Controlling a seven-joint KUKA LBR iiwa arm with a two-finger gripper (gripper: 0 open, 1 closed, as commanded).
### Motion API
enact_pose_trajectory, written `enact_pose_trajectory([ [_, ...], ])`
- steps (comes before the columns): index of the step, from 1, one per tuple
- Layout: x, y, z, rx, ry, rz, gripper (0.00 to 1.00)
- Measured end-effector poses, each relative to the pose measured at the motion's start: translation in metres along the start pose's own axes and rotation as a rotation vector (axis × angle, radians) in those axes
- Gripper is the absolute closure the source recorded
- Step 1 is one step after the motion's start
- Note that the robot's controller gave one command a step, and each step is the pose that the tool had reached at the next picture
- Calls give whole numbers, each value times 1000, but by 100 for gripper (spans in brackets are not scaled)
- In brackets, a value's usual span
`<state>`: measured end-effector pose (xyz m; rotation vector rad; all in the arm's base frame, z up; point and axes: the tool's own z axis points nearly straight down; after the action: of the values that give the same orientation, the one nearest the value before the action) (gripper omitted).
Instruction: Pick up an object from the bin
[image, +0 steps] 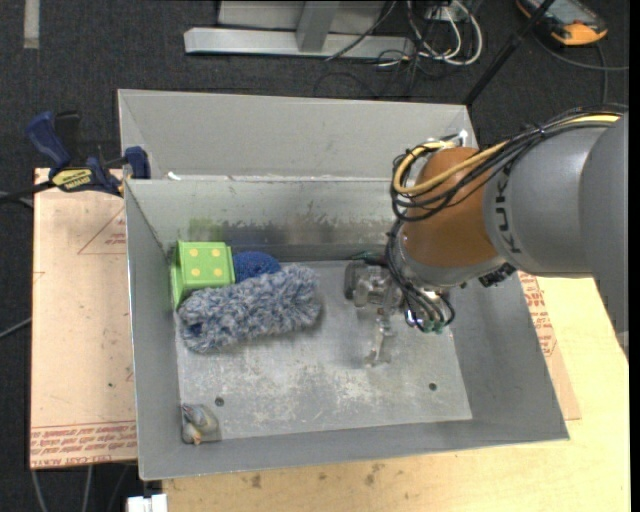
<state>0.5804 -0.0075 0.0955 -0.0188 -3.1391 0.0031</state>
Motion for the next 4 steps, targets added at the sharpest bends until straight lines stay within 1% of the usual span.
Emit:
enact_pose_trajectory([
  [1, -22, 35, -35, -3, 4, 52, 0],
  [2, -42, 41, -57, -5, -17, 57, 0],
  [3, -41, 90, -7, -1, -6, -63, 0],
  [4, -54, 116, 24, -3, -5, 106, 100],
])
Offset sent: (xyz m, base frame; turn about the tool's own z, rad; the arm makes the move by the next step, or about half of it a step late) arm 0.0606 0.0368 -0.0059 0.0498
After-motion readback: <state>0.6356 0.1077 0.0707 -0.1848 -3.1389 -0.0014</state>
